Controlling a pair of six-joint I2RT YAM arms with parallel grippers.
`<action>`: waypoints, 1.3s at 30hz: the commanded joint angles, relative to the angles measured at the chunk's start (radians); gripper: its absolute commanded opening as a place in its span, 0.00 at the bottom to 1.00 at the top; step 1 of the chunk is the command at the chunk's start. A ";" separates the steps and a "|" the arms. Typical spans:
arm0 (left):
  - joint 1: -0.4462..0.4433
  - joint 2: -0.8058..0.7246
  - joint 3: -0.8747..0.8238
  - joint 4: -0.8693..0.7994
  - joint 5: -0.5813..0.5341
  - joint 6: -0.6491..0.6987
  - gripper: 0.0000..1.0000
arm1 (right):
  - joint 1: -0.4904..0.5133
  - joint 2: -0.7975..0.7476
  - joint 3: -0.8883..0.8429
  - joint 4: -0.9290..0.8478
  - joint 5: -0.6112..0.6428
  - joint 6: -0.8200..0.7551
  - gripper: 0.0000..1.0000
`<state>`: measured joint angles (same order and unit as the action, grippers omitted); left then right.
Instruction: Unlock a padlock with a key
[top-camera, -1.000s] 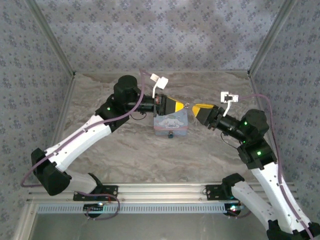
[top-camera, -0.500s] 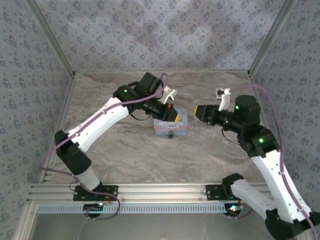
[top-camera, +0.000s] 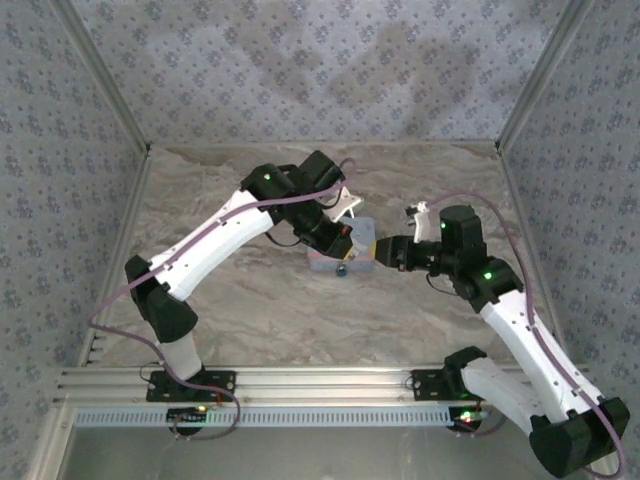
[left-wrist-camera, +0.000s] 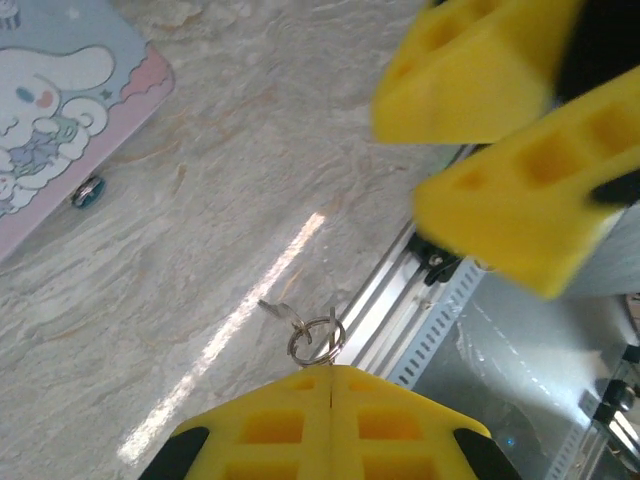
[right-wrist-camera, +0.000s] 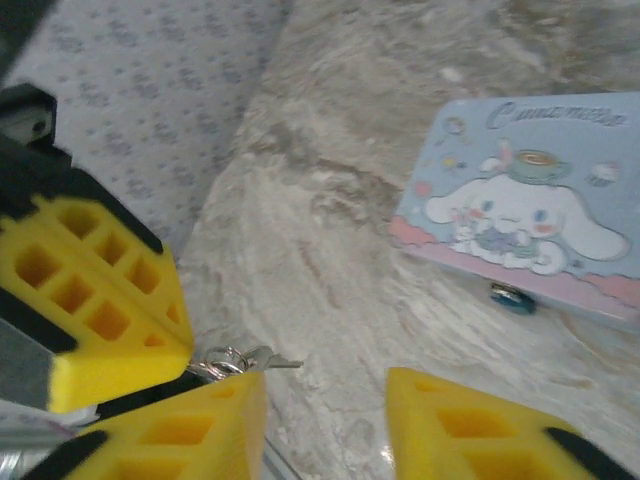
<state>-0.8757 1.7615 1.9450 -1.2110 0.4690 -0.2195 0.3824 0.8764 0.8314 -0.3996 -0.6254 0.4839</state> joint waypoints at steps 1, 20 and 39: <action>0.002 -0.044 0.030 -0.008 0.112 0.037 0.00 | 0.025 -0.022 -0.050 0.175 -0.136 0.012 0.45; 0.000 -0.080 -0.020 0.039 0.189 0.058 0.00 | 0.057 -0.064 -0.088 0.318 -0.176 0.059 0.46; 0.000 -0.092 -0.019 0.053 0.179 0.051 0.00 | 0.110 -0.086 -0.043 0.146 0.001 -0.045 0.29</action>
<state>-0.8711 1.6962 1.9190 -1.1744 0.6167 -0.1829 0.4873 0.7959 0.7616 -0.1715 -0.7025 0.4767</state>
